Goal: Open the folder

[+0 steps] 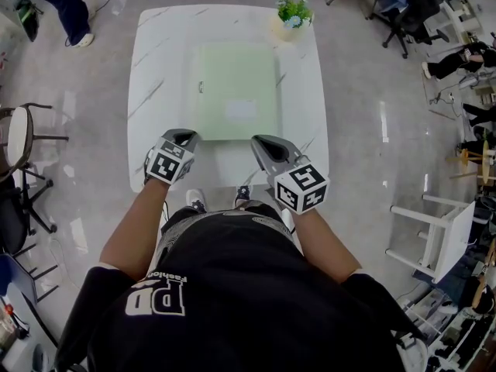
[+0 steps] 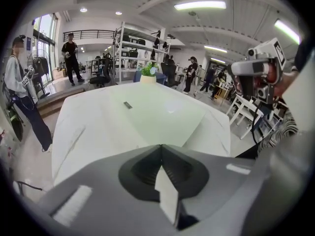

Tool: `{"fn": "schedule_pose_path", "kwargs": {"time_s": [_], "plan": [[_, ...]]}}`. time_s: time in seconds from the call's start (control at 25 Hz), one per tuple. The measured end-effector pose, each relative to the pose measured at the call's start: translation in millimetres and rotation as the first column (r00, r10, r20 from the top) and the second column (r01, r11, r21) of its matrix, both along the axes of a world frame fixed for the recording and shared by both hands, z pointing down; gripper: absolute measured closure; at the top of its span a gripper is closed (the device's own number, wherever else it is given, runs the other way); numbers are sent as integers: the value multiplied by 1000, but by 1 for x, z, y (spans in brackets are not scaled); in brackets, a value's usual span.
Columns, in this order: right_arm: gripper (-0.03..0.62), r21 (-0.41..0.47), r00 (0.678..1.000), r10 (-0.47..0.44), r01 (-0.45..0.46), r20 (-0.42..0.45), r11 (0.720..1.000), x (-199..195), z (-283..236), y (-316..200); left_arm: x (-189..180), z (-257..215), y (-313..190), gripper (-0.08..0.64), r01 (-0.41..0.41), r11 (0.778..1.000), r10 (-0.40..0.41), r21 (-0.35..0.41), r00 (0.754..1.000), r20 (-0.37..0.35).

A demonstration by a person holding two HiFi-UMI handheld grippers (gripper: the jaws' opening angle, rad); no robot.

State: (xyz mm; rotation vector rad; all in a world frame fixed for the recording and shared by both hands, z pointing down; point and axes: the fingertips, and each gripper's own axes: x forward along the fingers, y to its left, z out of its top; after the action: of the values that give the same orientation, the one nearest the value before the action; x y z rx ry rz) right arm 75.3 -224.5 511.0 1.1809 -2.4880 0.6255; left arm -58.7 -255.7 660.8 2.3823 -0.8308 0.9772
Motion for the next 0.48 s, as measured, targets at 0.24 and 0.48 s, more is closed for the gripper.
{"fn": "schedule_pose_path", "kwargs": {"time_s": [0.24, 0.48], "plan": [[595, 9, 1000, 2, -2, 0, 1000, 1, -2, 0, 0, 1, 1, 510, -17, 1000, 17, 4, 1000, 1], [595, 27, 1000, -10, 10, -10, 1000, -2, -4, 1, -1, 3, -1, 508, -50, 999, 50, 3, 998, 35]]}}
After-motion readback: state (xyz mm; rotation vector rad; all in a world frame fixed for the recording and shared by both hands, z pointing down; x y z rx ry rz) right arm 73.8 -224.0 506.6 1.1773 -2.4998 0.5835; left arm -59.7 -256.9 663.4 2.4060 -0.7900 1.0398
